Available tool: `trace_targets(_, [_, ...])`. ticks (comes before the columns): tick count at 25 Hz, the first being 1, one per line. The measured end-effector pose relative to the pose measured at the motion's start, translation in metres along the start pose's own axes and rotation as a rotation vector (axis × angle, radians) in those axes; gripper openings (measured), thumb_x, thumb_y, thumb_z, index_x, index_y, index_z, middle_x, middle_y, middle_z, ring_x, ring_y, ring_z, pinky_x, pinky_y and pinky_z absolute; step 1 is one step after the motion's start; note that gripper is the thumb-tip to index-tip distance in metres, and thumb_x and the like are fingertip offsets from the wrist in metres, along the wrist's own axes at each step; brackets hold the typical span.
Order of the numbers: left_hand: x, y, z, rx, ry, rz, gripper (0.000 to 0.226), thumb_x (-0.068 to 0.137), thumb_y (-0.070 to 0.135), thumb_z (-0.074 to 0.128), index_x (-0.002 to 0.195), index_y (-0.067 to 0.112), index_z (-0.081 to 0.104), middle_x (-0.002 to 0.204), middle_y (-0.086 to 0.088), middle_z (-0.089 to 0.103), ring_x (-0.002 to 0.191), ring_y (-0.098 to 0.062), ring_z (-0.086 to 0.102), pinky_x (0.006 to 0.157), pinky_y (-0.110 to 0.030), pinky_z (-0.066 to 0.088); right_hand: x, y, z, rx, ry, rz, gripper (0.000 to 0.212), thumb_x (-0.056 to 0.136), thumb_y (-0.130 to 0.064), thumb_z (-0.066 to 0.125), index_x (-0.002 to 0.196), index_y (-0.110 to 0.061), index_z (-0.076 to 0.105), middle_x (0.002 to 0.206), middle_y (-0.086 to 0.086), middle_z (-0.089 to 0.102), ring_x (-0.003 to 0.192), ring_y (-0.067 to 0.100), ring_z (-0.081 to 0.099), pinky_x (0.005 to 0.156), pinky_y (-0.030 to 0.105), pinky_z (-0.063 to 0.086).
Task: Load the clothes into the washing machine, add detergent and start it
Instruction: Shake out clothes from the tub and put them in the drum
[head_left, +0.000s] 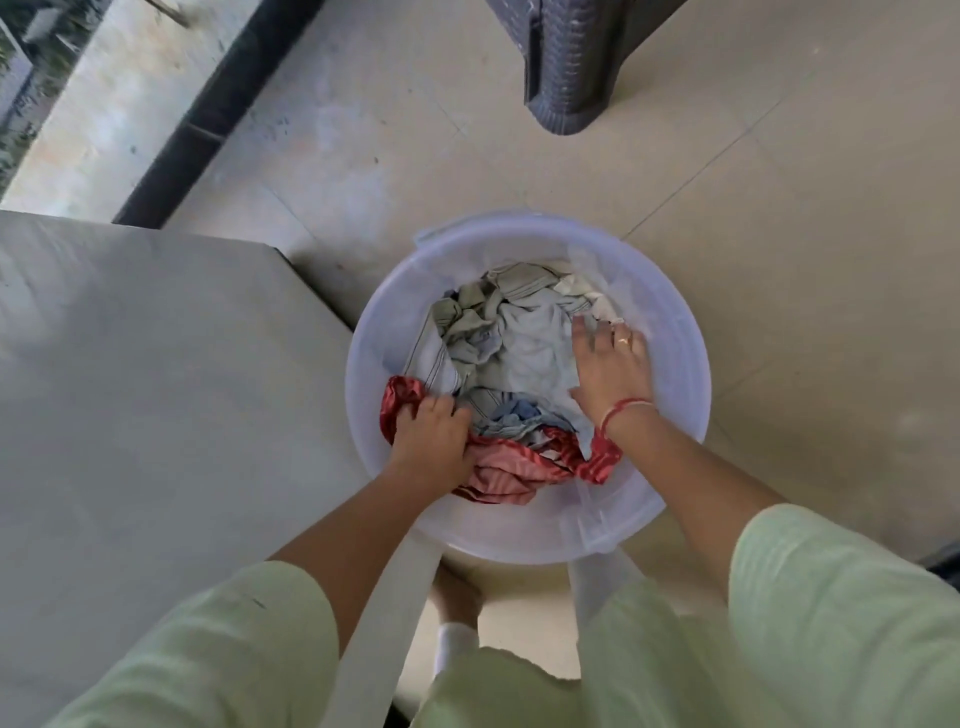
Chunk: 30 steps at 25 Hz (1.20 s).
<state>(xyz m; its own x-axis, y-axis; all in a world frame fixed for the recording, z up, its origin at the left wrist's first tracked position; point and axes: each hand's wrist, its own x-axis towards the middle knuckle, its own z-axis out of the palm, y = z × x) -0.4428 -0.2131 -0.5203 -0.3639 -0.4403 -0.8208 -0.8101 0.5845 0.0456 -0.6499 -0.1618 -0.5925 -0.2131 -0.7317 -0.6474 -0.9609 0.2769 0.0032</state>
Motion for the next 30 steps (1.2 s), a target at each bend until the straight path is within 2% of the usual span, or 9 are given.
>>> trace_targets(3, [0.002, -0.009, -0.009, 0.065, 0.317, 0.032, 0.043, 0.076, 0.027, 0.064, 0.115, 0.014, 0.054, 0.131, -0.014, 0.051, 0.127, -0.033, 0.042, 0.101, -0.052, 0.032, 0.012, -0.003, -0.022, -0.001, 0.069, -0.018, 0.03, 0.086, -0.008, 0.048, 0.115, -0.013, 0.056, 0.112, 0.012, 0.059, 0.107, 0.031, 0.052, 0.089, 0.038, 0.037])
trace_targets(7, [0.012, -0.022, -0.034, 0.24, 0.563, 0.046, 0.052, 0.077, 0.014, 0.05, 0.129, 0.016, 0.05, 0.147, -0.018, 0.036, 0.139, -0.038, 0.025, 0.109, -0.063, 0.008, 0.003, -0.009, -0.028, 0.037, 0.083, -0.103, 0.033, 0.084, -0.004, 0.047, 0.113, -0.014, 0.059, 0.117, 0.011, 0.057, 0.112, 0.031, 0.05, 0.095, 0.043, 0.037])
trace_targets(10, [0.023, -0.021, -0.056, 0.331, 0.608, 0.051, 0.072, 0.081, 0.009, 0.039, 0.149, 0.023, 0.02, 0.156, -0.015, 0.003, 0.143, -0.036, -0.002, 0.108, -0.066, -0.007, 0.007, -0.023, -0.014, 0.126, 0.133, -0.239, 0.065, 0.081, -0.015, 0.062, 0.139, -0.013, 0.034, 0.141, 0.016, 0.037, 0.13, 0.034, 0.037, 0.109, 0.046, 0.03])
trace_targets(12, [0.031, -0.022, -0.066, 0.316, 0.586, -0.056, 0.088, 0.081, 0.01, 0.049, 0.15, 0.024, -0.004, 0.155, -0.014, -0.014, 0.144, -0.037, -0.01, 0.109, -0.066, -0.001, 0.031, -0.034, -0.008, 0.186, 0.0, -0.149, 0.095, 0.077, -0.03, 0.07, 0.147, -0.014, 0.007, 0.15, 0.016, 0.022, 0.137, 0.036, 0.025, 0.113, 0.052, 0.019])
trace_targets(14, [0.035, -0.023, -0.067, 0.284, 0.516, -0.096, 0.099, 0.084, 0.019, 0.056, 0.147, 0.024, -0.019, 0.151, -0.012, -0.027, 0.143, -0.037, -0.017, 0.111, -0.062, 0.006, 0.056, -0.04, -0.002, 0.135, -0.011, -0.003, 0.107, 0.07, -0.035, 0.075, 0.147, -0.014, 0.005, 0.144, 0.014, 0.034, 0.13, 0.035, 0.034, 0.108, 0.056, 0.021])
trace_targets(19, [0.034, -0.021, -0.069, 0.216, 0.447, -0.087, 0.108, 0.078, 0.026, 0.063, 0.146, 0.026, -0.021, 0.149, -0.011, -0.035, 0.143, -0.039, -0.015, 0.112, -0.06, 0.008, 0.069, -0.04, -0.014, 0.036, 0.14, -0.19, 0.035, 0.086, -0.005, 0.049, 0.119, -0.016, 0.049, 0.116, 0.011, 0.056, 0.102, 0.029, 0.057, 0.09, 0.041, 0.036])
trace_targets(25, [0.015, -0.022, -0.105, -0.005, 0.284, -0.031, 0.093, 0.085, 0.003, 0.046, 0.147, 0.029, -0.017, 0.155, -0.003, -0.027, 0.145, -0.031, -0.013, 0.116, -0.055, 0.013, -0.048, -0.029, -0.055, 0.281, 0.3, -0.249, 0.041, 0.057, -0.014, 0.08, 0.092, -0.022, 0.061, 0.088, 0.002, 0.057, 0.077, 0.026, 0.058, 0.072, 0.039, 0.047])
trace_targets(28, [0.007, -0.029, -0.126, -0.102, 0.181, 0.003, 0.084, 0.088, -0.002, 0.039, 0.15, 0.03, -0.007, 0.157, 0.001, -0.02, 0.146, -0.029, -0.006, 0.116, -0.051, 0.016, -0.103, -0.013, -0.079, 0.653, 0.378, -0.204, 0.027, 0.066, -0.001, 0.072, 0.084, -0.015, 0.059, 0.1, 0.004, 0.051, 0.081, 0.017, 0.053, 0.068, 0.039, 0.053])
trace_targets(30, [-0.003, -0.033, -0.137, -0.149, 0.12, -0.058, 0.075, 0.09, 0.006, 0.043, 0.15, 0.03, 0.005, 0.159, -0.002, -0.009, 0.146, -0.028, 0.001, 0.116, -0.053, 0.012, -0.128, -0.005, -0.109, 0.865, 0.468, -0.201, 0.019, 0.071, 0.001, 0.064, 0.08, -0.013, 0.056, 0.118, 0.007, 0.05, 0.096, 0.011, 0.05, 0.081, 0.032, 0.052])
